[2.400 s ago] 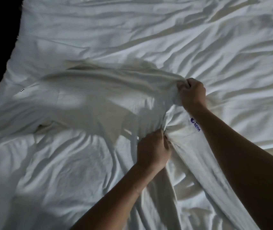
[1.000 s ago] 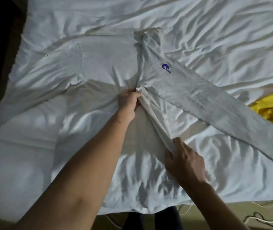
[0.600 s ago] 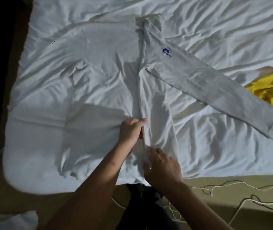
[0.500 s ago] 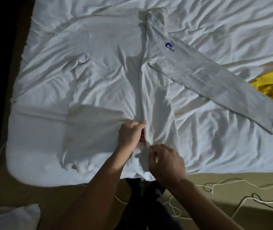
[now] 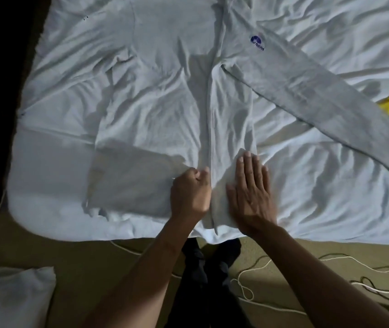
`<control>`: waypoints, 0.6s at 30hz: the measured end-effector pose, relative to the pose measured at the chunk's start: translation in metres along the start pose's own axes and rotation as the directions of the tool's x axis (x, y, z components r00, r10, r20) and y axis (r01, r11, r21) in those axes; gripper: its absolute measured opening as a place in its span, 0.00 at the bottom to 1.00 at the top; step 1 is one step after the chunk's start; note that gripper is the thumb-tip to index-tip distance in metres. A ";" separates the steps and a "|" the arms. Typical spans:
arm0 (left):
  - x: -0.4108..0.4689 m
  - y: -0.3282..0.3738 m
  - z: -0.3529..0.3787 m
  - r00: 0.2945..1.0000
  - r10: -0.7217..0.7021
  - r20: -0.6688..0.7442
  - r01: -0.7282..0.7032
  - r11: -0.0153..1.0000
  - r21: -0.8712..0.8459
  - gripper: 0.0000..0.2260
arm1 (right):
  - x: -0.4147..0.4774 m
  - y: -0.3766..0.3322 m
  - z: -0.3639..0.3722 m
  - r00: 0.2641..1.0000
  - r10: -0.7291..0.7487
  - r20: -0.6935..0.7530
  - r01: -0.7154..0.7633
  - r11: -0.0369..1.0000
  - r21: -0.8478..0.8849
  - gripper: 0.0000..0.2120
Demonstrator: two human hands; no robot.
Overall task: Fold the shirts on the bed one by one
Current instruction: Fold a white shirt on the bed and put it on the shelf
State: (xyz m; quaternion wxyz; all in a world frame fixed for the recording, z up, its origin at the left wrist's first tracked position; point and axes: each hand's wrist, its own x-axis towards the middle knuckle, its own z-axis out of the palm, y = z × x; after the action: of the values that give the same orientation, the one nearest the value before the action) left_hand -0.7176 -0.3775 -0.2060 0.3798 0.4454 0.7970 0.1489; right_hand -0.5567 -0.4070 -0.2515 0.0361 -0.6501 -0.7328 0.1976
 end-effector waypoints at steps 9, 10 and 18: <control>-0.005 0.004 0.008 0.998 0.037 -0.044 -0.027 0.978 0.207 0.10 | 0.018 -0.004 -0.004 0.999 0.025 -0.036 -0.025 0.999 -0.020 0.33; -0.006 0.007 0.008 0.995 0.067 -0.076 -0.048 0.973 0.228 0.12 | 0.019 -0.004 -0.002 1.000 0.020 -0.017 -0.021 0.999 -0.038 0.33; 0.020 0.003 0.020 0.912 0.382 -0.148 -0.287 0.853 0.436 0.13 | 0.019 -0.001 0.007 0.998 0.043 -0.050 -0.046 0.998 -0.047 0.33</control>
State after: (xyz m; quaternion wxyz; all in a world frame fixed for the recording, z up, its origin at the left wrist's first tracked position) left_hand -0.7075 -0.3617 -0.2267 0.1526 0.6266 0.7583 0.0952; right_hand -0.5624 -0.3906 -0.2619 0.0341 -0.6717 -0.7215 0.1646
